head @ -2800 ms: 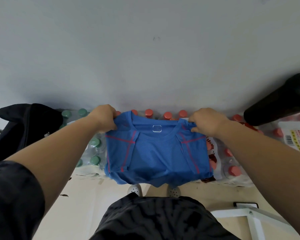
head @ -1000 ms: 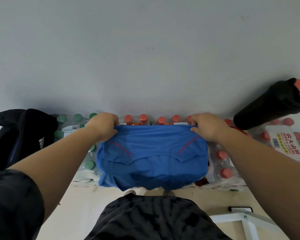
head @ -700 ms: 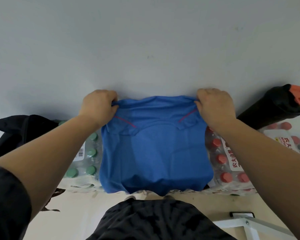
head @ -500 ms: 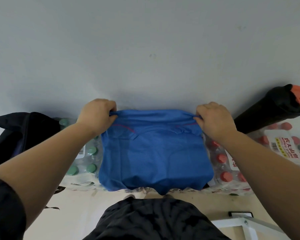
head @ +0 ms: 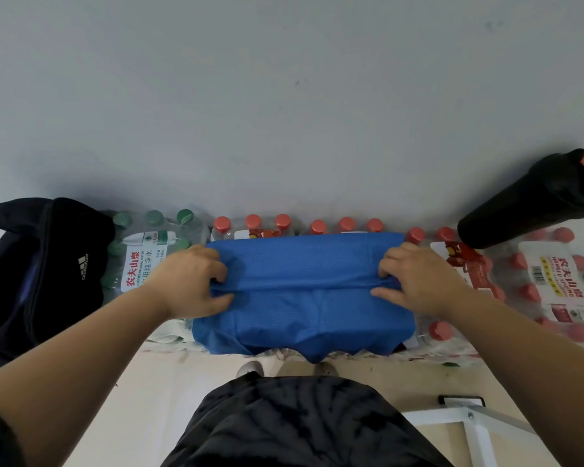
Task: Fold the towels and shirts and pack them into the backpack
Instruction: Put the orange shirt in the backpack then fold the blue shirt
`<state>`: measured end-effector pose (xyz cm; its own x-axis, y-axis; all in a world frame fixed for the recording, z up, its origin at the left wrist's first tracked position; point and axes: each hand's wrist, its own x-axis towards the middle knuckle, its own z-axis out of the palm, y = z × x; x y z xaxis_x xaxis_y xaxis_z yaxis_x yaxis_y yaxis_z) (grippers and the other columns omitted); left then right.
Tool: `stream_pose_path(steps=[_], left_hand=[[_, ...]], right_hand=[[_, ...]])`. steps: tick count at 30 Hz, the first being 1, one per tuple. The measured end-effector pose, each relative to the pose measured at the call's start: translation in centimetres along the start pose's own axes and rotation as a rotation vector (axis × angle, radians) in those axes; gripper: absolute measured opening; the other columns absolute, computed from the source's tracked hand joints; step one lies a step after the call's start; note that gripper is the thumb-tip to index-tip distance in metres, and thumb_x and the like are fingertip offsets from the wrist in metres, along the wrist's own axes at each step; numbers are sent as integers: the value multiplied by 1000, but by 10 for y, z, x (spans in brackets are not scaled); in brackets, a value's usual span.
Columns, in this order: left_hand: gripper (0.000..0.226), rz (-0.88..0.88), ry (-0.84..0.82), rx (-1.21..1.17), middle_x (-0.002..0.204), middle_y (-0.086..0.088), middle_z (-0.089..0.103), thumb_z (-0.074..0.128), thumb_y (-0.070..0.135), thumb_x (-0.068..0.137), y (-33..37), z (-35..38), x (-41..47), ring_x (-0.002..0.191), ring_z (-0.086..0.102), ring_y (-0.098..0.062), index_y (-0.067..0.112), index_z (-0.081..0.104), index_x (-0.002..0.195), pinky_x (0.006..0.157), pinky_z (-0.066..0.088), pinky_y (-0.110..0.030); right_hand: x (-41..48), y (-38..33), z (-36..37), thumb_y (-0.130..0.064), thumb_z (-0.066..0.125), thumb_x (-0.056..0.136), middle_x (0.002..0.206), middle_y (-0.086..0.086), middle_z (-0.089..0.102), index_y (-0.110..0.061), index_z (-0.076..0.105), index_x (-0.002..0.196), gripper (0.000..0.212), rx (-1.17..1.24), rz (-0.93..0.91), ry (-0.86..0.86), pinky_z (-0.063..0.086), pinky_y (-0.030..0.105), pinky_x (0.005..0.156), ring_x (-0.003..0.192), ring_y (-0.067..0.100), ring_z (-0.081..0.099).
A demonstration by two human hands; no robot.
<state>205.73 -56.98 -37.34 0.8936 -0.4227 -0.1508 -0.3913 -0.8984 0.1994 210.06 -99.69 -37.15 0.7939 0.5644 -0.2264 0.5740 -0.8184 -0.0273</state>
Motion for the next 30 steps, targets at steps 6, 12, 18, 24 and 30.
stream_pose_path(steps=[6, 12, 18, 24, 30], left_hand=[[38, -146, 156, -38, 83, 3, 62, 51, 55, 88, 12, -15, 23, 84, 57, -22, 21, 68, 82, 69, 52, -35], [47, -376, -105, -65, 116, -6, 61, 71, 46, 80, 0, -11, 57, 107, 54, -27, 22, 55, 117, 84, 47, -37], [48, -439, -143, -147, 110, -1, 61, 81, 39, 73, -3, -9, 64, 96, 57, -23, 25, 58, 112, 82, 52, -37], [37, -414, -256, -86, 93, 0, 62, 83, 31, 70, -4, -21, 75, 84, 59, -22, 21, 58, 95, 73, 54, -36], [10, -401, -135, -59, 91, -6, 64, 66, 22, 81, -6, -35, 85, 83, 58, -29, 20, 56, 82, 68, 48, -36]], right_hand=[[32, -13, -26, -42, 55, 94, 90, 0, 65, -18, 67, 95, 27, 135, 133, 262, 49, 37, 76, 89, 24, 57], [67, -8, -23, -51, 60, 89, 124, 2, 59, -25, 54, 132, 50, 21, 221, -91, 44, 44, 98, 117, 26, 52], [68, -1, -24, -46, 69, 87, 107, -4, 67, -25, 66, 115, 35, 160, 273, -129, 49, 34, 80, 101, 22, 59], [71, 9, -30, -41, 75, 83, 79, -9, 57, -26, 63, 80, 19, 198, 215, -182, 48, 32, 67, 78, 18, 58], [81, 19, -39, -38, 67, 88, 99, 3, 59, -18, 64, 92, 21, 76, 252, -23, 46, 35, 72, 92, 29, 61]])
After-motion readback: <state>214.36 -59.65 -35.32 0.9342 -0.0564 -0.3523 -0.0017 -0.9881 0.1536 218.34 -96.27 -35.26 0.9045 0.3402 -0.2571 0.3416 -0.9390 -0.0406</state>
